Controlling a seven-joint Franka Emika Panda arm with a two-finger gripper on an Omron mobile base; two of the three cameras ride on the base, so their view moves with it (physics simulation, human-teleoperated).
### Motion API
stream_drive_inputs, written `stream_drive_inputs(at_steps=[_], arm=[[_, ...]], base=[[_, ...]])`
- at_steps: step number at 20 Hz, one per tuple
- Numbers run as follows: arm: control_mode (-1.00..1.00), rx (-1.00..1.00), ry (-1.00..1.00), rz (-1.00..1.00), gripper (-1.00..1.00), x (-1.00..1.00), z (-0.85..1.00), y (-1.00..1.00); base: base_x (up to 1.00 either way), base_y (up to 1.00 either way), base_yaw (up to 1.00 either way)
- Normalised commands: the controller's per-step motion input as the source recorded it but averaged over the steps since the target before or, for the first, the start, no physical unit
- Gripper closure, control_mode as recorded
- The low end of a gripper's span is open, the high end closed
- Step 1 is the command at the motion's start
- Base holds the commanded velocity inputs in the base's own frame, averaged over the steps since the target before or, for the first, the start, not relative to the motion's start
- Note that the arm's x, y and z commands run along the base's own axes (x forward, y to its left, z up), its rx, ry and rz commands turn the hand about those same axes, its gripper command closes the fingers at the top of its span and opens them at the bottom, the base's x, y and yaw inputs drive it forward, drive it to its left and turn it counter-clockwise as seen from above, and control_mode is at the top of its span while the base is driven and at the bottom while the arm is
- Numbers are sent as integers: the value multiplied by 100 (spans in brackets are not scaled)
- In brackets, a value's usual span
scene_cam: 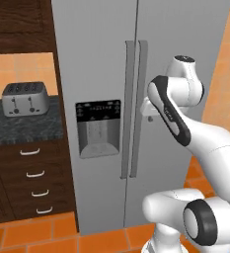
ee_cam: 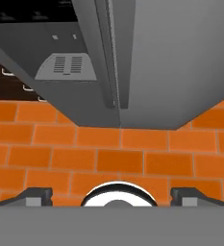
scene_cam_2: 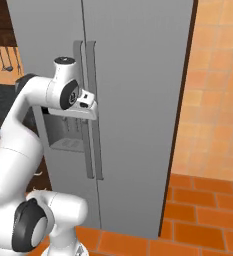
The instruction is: Take the strawberry from the fridge and place it on top of the pancake, located on the dining counter.
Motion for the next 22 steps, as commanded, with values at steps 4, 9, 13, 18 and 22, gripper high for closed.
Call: stream_drive_inputs(at_steps=[4, 9, 13, 18, 22], arm=[[100, 0, 0, 0, -100, 0, 0, 0], [100, 0, 0, 0, -100, 0, 0, 0], [100, 0, 0, 0, -100, 0, 0, 0], [-100, 2, -19, 5, -100, 21, -19, -4], [-100, 16, -68, 3, -100, 18, 0, -24]], base=[[-17, 16, 0], [-57, 2, 0], [-36, 0, 0], [0, 0, 0], [0, 0, 0]])
